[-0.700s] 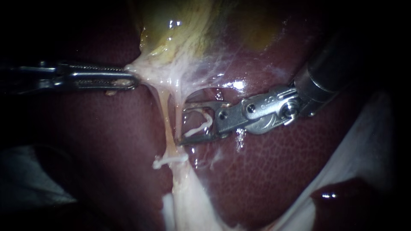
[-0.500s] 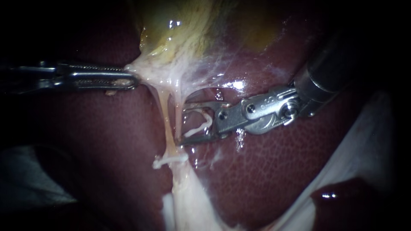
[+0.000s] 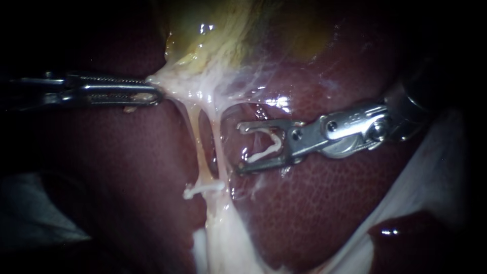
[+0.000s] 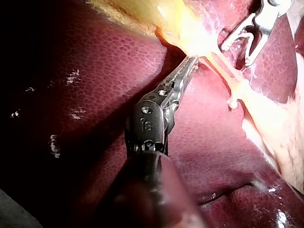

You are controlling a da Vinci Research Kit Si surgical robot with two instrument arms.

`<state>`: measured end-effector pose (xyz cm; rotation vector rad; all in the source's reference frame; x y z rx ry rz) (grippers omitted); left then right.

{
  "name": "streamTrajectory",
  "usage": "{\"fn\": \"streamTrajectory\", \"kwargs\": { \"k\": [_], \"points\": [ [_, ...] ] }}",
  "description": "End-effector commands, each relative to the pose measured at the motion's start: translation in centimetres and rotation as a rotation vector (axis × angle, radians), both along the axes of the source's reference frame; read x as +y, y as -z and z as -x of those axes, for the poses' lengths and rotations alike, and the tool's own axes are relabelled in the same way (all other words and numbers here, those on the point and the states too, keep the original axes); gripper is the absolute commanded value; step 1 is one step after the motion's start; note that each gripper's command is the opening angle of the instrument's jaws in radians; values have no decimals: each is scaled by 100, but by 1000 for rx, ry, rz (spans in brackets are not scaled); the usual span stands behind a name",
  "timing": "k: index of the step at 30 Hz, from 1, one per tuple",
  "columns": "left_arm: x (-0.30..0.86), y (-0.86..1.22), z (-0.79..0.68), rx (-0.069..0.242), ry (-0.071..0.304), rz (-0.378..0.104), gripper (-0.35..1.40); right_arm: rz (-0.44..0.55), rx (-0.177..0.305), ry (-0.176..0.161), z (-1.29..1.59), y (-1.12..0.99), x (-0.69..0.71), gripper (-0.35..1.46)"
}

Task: Clipping second clip left tube

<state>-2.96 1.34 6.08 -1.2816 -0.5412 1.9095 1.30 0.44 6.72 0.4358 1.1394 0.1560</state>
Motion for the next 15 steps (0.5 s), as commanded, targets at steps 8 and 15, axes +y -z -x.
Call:
{"fn": "streamTrajectory", "kwargs": {
  "k": [8, 15],
  "points": [
    [0, 0, 0, 0, 1, 0, -35, -130, 50, 7, -5, 10, -10, 48],
    [0, 0, 0, 0, 1, 0, -35, -280, 97, -2, -25, 22, -20, 48]
  ]
}}
